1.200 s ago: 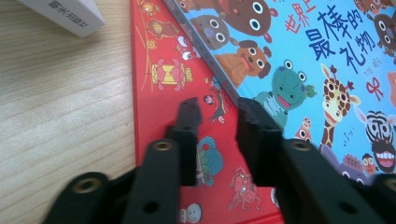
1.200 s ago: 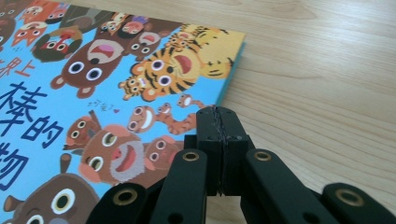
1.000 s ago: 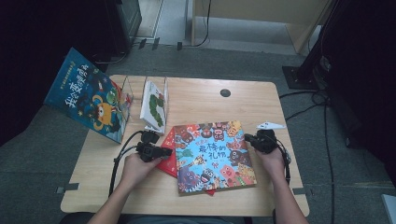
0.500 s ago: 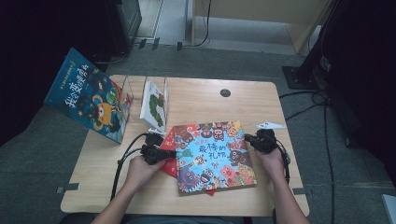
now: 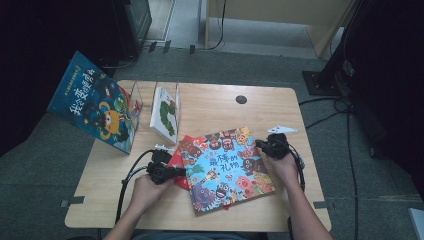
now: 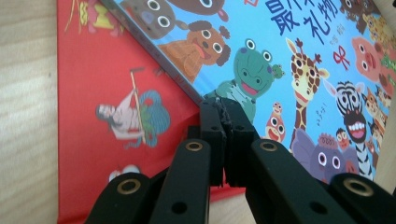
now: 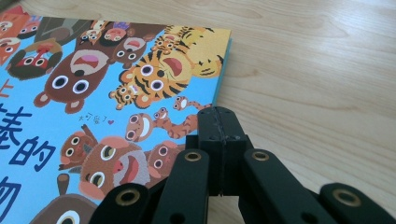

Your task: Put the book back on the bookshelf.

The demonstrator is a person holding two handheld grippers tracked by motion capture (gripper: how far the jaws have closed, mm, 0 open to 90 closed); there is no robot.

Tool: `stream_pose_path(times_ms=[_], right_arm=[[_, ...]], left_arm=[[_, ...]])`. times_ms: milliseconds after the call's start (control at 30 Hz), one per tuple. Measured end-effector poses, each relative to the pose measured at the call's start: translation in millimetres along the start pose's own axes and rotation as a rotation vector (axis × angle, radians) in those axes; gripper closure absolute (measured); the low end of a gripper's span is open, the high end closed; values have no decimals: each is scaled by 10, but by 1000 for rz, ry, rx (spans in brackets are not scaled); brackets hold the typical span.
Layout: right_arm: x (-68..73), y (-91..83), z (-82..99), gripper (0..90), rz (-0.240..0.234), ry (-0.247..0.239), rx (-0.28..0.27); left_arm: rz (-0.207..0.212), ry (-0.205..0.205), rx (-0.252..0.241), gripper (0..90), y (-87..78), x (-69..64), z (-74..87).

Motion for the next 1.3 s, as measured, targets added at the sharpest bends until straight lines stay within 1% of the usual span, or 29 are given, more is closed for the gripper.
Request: stream_pose_path(times_ms=[67, 200, 433, 667, 700, 800, 900, 1000, 1067, 1167, 1233, 1300], right_arm=[[15, 39, -25, 900, -8, -4, 3], [45, 116, -72, 900, -18, -17, 5], [103, 233, -145, 900, -29, -31, 9], [107, 274, -168, 900, -30, -25, 1], [108, 270, -172, 900, -32, -24, 1], [104, 218, -191, 900, -6, -28, -24], [31, 130, -184, 900, 3, -4, -38], [-40, 51, -149, 900, 21, 16, -54], [-58, 9, -132, 900, 28, 24, -62], [-54, -37, -109, 900, 32, 17, -68], [-49, -62, -92, 900, 34, 3, -67], [-48, -100, -70, 900, 38, 0, -69]], left_arm=[[5, -9, -4, 882, -24, -1, 28], [-11, -5, -12, 878, -61, -27, 81], [-21, -8, -13, 881, -104, -52, 140], [-26, -5, -16, 888, -105, -70, 157], [-23, -5, -14, 889, -102, -71, 155], [-13, 3, -8, 895, -74, -100, 152], [-5, 21, -4, 896, -28, -157, 148], [3, 32, -15, 900, 37, -218, 144], [6, 42, -18, 900, 91, -274, 128], [17, 50, -24, 900, 183, -356, 103], [20, 71, -17, 898, 220, -399, 83], [27, 73, -11, 896, 213, -378, 48]])
Point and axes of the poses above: each handheld gripper's, and its own axes: y roughly forward along the jaws, z roughly out of its underside, x roughly to its left, the point moved 1 cm from there along y, roughly forward along the jaws, and after that the axes turned 10 degrees about -x, right-handed, at the moved point
